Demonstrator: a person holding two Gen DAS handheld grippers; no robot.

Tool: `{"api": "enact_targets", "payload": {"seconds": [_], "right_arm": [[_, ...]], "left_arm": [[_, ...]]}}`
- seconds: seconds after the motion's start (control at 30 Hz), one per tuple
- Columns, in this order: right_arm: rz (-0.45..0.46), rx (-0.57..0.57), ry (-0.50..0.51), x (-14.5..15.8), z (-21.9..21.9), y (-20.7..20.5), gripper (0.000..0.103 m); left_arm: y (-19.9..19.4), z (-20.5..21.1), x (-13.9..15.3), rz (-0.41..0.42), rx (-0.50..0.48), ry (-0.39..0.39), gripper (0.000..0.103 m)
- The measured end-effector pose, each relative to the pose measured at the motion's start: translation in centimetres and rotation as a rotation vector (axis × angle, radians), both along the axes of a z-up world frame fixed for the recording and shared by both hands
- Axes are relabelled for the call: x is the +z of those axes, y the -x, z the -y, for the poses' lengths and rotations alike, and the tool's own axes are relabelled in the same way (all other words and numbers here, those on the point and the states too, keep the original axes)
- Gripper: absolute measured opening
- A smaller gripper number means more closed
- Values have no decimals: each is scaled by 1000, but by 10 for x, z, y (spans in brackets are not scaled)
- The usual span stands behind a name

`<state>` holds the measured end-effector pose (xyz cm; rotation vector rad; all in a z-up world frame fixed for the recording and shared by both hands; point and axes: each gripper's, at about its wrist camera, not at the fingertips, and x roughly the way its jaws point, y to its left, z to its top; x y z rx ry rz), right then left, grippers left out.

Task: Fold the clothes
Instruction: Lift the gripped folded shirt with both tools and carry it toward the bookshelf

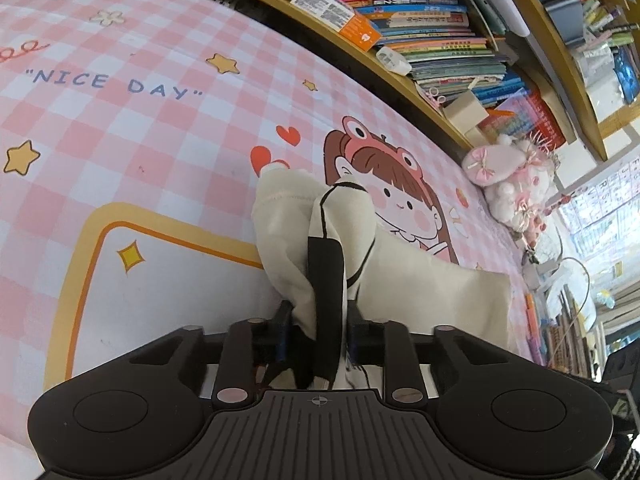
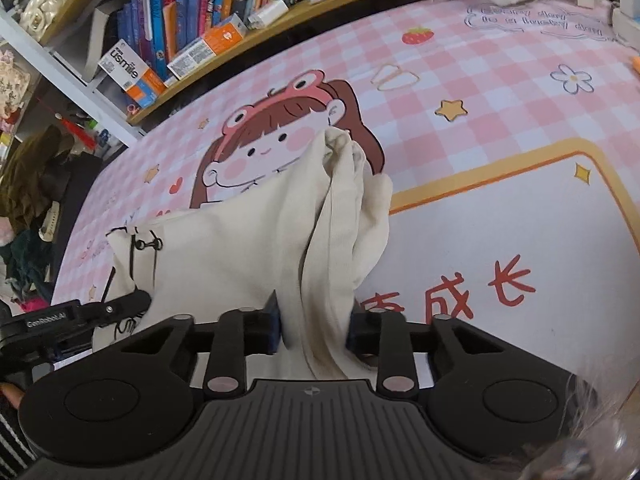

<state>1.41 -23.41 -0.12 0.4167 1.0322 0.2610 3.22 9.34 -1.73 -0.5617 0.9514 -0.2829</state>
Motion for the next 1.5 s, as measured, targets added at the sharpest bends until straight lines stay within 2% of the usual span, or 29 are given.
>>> {"api": "enact_targets", "payload": {"seconds": [0.27,0.53,0.67,1.03,1.5], "right_arm": [[71,31,13,22,-7,-2,21],[141,60,24,45,-15,-6,20],[145,67,22,48,-17,-19,20],[160,85,42,46,-25,-71,20],[222,85,53,36,-36,-156,20]], "left_arm": [[2,-1,20,71,-13,-16,15],[-7,-11,35,118,-4,25,15],[-19,-13,38,124,-11,31,15],[-67,-18,38,135,-23,17,15],[-153,-29,37,189,-18,10,15]]}}
